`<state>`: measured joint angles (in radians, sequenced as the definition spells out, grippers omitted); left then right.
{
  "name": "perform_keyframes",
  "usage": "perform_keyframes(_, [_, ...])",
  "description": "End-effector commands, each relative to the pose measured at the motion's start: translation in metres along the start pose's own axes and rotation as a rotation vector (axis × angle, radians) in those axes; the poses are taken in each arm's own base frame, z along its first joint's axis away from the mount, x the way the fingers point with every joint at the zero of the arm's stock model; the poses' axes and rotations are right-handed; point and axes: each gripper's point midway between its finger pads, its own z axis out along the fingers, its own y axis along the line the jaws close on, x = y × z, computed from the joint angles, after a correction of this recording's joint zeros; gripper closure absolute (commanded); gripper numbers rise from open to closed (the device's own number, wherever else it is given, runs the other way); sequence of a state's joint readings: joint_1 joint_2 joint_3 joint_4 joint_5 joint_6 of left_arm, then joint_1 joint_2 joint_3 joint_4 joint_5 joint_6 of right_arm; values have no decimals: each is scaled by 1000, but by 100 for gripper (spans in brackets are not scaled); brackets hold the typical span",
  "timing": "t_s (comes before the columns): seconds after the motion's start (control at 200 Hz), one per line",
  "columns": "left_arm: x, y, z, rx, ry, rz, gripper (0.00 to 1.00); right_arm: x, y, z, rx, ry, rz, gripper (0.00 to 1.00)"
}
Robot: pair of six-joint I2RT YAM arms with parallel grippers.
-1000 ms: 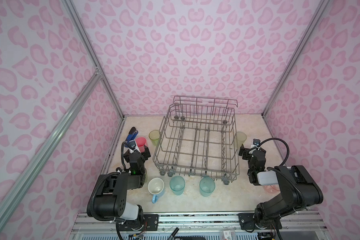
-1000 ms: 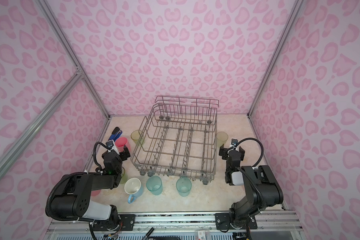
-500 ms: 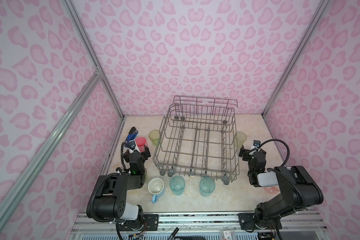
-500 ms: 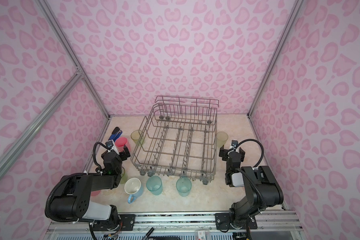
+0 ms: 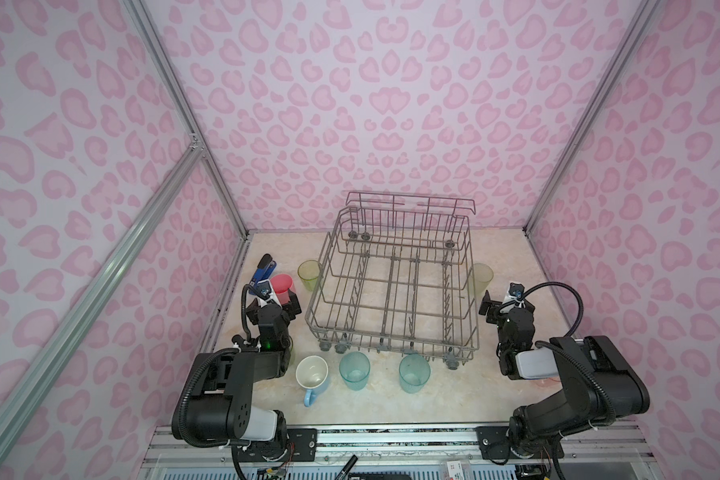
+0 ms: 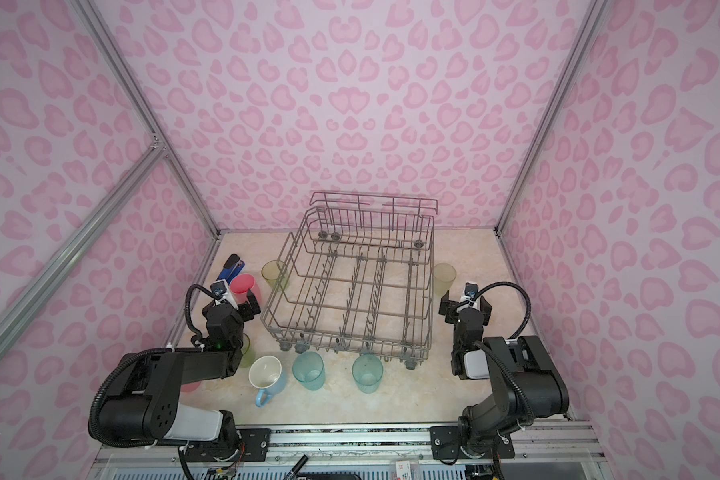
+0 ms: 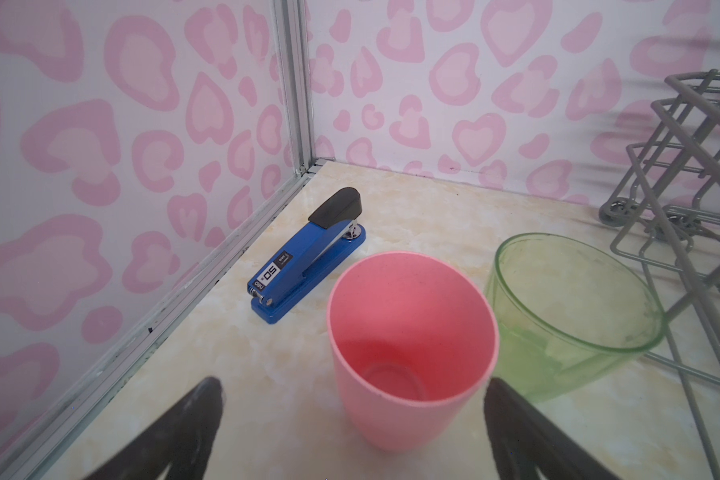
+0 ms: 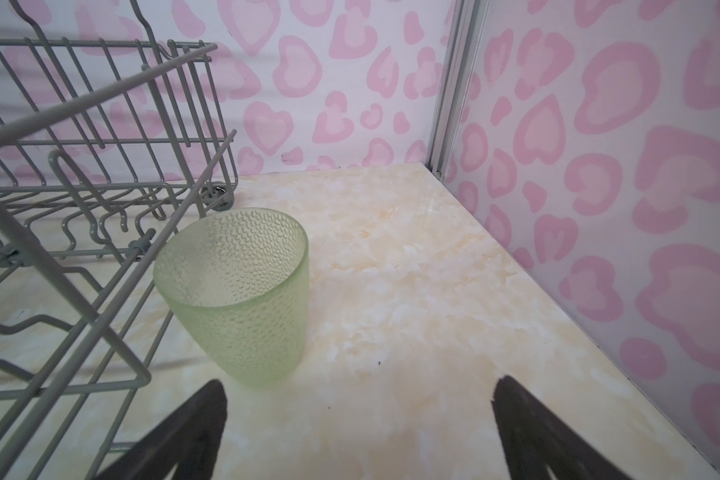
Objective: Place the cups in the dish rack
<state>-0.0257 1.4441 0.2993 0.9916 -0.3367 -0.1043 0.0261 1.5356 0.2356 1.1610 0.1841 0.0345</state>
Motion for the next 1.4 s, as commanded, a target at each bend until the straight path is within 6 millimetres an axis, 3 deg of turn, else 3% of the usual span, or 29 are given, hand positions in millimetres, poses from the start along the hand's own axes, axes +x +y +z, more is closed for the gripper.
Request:
perform_keyframes(0.0, [-8,-1,-2,9,-31,-6,0,-9,0,-2,2,-33,10,1])
perform_keyframes(0.455, [-41,10,-8,-84,-18,-20,0,-19,0,-5,20,-35,-11,1])
perform_keyframes(0.73, [-69,13,-10,-139,38,-82,1,-40,-5,-13,60,-51,-8,1])
perform_keyframes(1.01, [-88,8,0,-177,158,-139,2,-60,-20,-16,206,119,122,4])
perform_keyframes(1.225, [-100,-7,7,-158,295,-159,13,-90,-27,-30,257,196,171,8])
perform_keyframes(1.395, [-108,-23,10,-104,406,-135,17,-119,-11,-41,166,213,207,8])
